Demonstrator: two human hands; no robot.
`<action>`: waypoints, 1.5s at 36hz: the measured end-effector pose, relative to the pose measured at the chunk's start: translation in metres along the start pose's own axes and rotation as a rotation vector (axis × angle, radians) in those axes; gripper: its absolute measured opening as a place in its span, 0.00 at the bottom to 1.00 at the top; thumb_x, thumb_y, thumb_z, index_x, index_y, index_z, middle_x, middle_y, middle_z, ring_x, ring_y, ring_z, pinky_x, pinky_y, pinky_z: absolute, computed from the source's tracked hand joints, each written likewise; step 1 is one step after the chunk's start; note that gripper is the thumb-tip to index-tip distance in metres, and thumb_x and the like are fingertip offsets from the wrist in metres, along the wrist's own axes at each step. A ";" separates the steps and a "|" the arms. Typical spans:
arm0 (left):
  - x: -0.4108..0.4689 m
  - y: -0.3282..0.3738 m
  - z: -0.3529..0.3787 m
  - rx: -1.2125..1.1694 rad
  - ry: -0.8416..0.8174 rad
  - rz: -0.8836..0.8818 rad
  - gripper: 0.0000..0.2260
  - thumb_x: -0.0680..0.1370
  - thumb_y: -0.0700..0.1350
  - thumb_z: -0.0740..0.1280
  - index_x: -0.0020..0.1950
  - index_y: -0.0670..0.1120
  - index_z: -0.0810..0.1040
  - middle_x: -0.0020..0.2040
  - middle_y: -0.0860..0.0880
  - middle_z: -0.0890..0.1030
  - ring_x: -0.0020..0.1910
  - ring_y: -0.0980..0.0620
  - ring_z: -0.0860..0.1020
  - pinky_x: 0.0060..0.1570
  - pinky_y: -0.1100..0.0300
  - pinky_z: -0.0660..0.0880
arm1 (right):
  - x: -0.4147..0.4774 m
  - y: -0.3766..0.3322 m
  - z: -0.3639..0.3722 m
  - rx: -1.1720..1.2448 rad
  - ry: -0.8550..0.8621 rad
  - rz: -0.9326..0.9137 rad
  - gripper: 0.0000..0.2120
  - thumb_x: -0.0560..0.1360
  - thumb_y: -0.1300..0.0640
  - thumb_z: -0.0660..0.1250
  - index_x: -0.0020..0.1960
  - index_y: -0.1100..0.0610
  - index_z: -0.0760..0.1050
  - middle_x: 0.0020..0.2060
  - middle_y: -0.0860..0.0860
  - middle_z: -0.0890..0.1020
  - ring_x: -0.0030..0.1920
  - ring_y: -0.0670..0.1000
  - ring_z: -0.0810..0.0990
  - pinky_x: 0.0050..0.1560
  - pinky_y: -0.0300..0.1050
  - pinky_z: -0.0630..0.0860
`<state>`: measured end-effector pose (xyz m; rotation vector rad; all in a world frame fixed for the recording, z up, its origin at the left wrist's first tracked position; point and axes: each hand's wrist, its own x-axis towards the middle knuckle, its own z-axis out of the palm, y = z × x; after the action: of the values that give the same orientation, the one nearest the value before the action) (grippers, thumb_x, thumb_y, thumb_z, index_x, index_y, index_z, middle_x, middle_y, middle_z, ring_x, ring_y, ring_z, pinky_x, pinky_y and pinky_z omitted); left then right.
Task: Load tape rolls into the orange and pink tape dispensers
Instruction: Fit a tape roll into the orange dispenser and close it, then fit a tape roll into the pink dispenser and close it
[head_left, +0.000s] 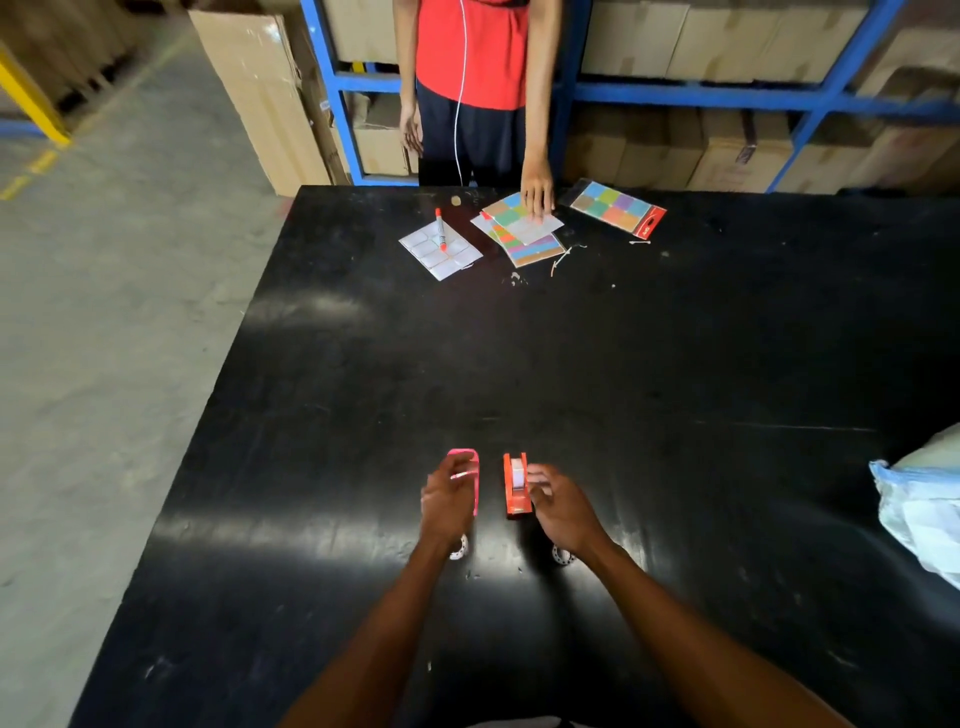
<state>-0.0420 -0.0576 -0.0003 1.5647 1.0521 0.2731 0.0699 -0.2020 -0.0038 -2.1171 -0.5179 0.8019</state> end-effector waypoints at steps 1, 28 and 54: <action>0.002 0.000 -0.008 0.004 0.005 0.004 0.15 0.73 0.39 0.64 0.53 0.56 0.81 0.49 0.50 0.86 0.45 0.51 0.84 0.48 0.50 0.83 | -0.001 -0.001 0.001 -0.010 0.007 -0.003 0.13 0.79 0.60 0.61 0.62 0.55 0.76 0.55 0.50 0.83 0.55 0.48 0.82 0.62 0.48 0.77; 0.039 -0.025 -0.066 0.413 -0.440 0.214 0.44 0.61 0.41 0.83 0.74 0.46 0.67 0.69 0.51 0.74 0.66 0.55 0.73 0.68 0.60 0.69 | 0.015 -0.048 0.047 -0.407 -0.122 -0.161 0.19 0.73 0.58 0.68 0.64 0.52 0.75 0.59 0.54 0.77 0.61 0.54 0.76 0.63 0.50 0.74; 0.066 -0.032 -0.068 0.693 -0.472 0.263 0.47 0.61 0.63 0.77 0.75 0.64 0.58 0.75 0.55 0.62 0.73 0.46 0.58 0.66 0.40 0.64 | 0.046 -0.068 0.081 -0.716 -0.131 -0.052 0.22 0.74 0.51 0.65 0.67 0.49 0.71 0.58 0.56 0.73 0.56 0.60 0.77 0.56 0.56 0.77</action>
<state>-0.0657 0.0338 -0.0323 2.2489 0.5820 -0.3164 0.0406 -0.0900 -0.0059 -2.6868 -1.0465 0.8028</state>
